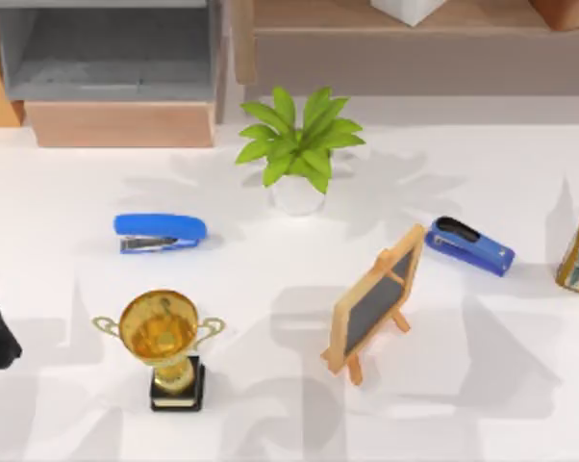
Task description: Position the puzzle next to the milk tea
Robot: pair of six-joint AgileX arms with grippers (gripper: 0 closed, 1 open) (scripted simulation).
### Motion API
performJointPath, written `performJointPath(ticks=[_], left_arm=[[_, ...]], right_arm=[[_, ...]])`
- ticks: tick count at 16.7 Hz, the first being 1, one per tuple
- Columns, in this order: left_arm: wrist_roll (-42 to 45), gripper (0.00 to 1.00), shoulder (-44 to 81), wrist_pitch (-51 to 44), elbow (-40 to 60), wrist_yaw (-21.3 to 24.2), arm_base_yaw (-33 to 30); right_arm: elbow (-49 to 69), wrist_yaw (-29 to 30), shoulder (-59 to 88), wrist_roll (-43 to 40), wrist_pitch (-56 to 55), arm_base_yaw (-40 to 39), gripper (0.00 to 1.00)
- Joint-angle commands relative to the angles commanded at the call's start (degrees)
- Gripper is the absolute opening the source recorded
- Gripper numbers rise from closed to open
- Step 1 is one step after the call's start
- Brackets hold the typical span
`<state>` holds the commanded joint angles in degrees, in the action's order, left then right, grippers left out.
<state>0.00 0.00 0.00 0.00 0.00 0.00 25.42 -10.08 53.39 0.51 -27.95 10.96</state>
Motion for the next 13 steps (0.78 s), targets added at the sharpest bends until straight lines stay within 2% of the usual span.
performJointPath(ticks=[13], left_arm=[[0.0, 1.0, 0.0, 0.0, 0.0, 0.0, 0.0]], right_arm=[[23.43, -9.34, 50.38, 0.41, -25.94, 9.98, 1.0]])
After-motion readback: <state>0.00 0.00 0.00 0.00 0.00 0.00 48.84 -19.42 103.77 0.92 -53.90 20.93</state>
